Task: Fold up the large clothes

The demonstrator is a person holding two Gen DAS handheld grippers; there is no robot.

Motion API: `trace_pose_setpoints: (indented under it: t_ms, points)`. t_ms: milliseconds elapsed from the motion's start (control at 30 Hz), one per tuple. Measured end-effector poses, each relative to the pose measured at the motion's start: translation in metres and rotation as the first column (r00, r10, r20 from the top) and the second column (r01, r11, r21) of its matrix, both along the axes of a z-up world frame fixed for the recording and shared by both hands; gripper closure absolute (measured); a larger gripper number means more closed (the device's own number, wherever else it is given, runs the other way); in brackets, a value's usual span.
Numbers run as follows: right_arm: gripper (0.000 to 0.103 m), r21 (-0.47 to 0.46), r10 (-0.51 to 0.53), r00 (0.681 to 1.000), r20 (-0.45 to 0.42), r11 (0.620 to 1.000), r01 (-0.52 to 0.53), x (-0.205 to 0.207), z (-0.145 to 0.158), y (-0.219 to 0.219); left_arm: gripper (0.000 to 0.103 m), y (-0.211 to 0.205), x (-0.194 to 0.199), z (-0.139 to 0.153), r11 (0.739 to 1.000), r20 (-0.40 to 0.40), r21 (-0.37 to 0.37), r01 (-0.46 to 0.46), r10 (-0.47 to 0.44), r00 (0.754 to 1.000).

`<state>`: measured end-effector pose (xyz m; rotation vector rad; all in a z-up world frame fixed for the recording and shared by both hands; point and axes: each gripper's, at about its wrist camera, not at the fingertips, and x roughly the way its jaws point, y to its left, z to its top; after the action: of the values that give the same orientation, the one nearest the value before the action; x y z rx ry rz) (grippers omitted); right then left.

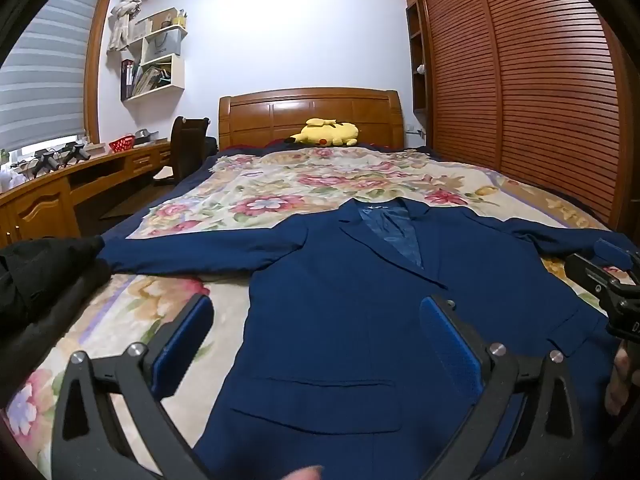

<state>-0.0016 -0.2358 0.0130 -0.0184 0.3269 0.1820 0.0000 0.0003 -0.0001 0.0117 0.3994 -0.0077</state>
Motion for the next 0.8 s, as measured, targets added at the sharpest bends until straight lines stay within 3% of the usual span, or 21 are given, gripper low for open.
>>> trace_pose_setpoints:
  t_ms: [800]
  points:
    - [0.000, -0.007, 0.000, 1.000, -0.005, 1.000, 0.000, 0.0008, -0.0004, 0.0010, 0.000, 0.0004, -0.0002, 0.0002, 1.000, 0.009, 0.006, -0.001, 0.001, 1.000]
